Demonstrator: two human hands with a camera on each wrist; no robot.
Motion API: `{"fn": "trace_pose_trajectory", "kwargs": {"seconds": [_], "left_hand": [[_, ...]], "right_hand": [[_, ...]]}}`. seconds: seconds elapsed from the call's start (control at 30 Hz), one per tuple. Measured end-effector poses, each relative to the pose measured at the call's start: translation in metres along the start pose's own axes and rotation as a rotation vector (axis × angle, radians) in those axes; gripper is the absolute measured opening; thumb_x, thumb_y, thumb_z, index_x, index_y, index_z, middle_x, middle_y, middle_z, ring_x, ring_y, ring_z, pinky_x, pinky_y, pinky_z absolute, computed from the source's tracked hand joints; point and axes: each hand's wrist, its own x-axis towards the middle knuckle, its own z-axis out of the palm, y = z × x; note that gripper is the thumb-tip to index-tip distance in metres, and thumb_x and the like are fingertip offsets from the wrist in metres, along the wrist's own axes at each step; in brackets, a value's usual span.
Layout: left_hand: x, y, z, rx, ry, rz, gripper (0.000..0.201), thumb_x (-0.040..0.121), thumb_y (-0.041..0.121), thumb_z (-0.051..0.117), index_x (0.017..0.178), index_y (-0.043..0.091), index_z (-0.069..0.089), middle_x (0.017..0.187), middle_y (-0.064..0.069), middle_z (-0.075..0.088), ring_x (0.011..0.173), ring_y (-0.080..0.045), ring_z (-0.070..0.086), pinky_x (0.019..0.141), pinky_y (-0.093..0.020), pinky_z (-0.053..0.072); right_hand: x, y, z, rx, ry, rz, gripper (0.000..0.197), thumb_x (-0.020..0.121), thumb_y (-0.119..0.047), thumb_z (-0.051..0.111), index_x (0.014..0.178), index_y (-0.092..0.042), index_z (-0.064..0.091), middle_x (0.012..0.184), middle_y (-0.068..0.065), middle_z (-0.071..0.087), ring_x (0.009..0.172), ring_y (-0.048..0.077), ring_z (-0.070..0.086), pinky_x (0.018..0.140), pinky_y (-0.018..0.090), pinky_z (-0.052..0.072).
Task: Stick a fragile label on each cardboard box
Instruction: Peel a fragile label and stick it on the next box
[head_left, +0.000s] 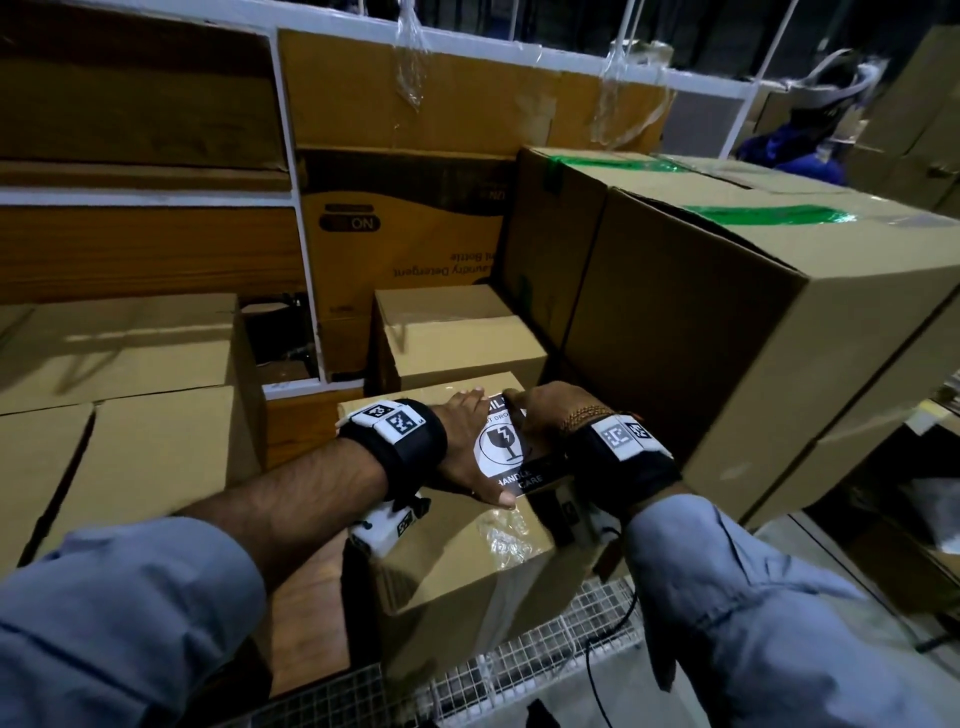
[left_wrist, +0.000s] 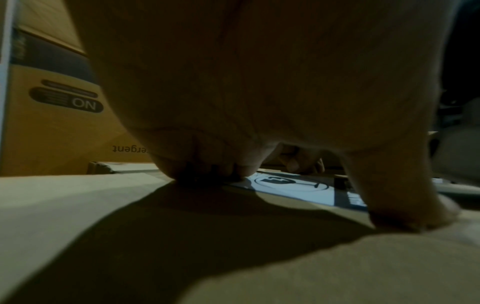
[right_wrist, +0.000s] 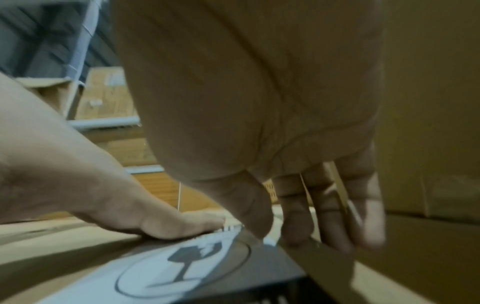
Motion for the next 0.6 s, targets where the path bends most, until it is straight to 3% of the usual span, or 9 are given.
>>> {"fn": "trace_pose_trajectory", "kwargs": {"seconds": [0.17,0.27,0.33,0.47,0.6], "left_hand": [[-0.003,0.001,-0.001,-0.006,0.0,-0.012,0.124,0.08,0.072,0.07,0.164,0.023,-0.007,0.172,-0.011,-0.005,0.158,-0.029,-0.005,0.125,-0.038,0.002],[-0.007,0.004,-0.003,-0.012,0.021,0.011,0.121,0.082,0.068,0.072,0.164,0.022,-0.005,0.172,-0.01,-0.004,0.158,-0.029,-0.002,0.125,-0.036,0.004],[-0.006,0.002,-0.001,-0.026,0.033,0.002,0.127,0.078,0.071,0.074,0.164,0.023,-0.006,0.172,-0.01,-0.003,0.158,-0.028,-0.003,0.125,-0.037,0.006],[-0.003,-0.002,0.002,-0.045,0.03,-0.016,0.13,0.074,0.074,0.075,0.163,0.025,-0.006,0.171,-0.009,0.001,0.158,-0.026,0.0,0.125,-0.039,0.008],[-0.007,0.002,-0.003,-0.033,0.045,0.02,0.125,0.078,0.068,0.076,0.163,0.023,-0.004,0.171,-0.009,0.004,0.158,-0.027,0.001,0.125,-0.035,0.007]], "right_hand": [[0.004,0.003,0.008,0.02,0.063,-0.019,0.072,0.1,-0.042,0.057,0.162,-0.041,0.019,0.141,0.013,0.06,0.125,0.034,0.06,0.098,0.045,0.053],[0.0,-0.001,0.013,-0.017,0.086,-0.008,0.06,0.099,-0.04,0.061,0.154,-0.044,0.038,0.129,0.01,0.064,0.116,0.032,0.063,0.088,0.041,0.054],[-0.001,-0.002,0.014,-0.026,0.069,0.017,0.052,0.099,-0.041,0.059,0.149,-0.04,0.047,0.129,0.009,0.064,0.116,0.032,0.062,0.089,0.04,0.054],[-0.001,-0.004,0.013,-0.048,0.065,0.054,0.049,0.1,-0.042,0.056,0.146,-0.028,0.051,0.133,0.01,0.063,0.122,0.033,0.057,0.098,0.044,0.054],[-0.002,-0.005,0.013,-0.072,0.073,0.052,0.052,0.1,-0.042,0.055,0.15,-0.029,0.046,0.135,0.012,0.062,0.123,0.035,0.057,0.097,0.047,0.053]]}}
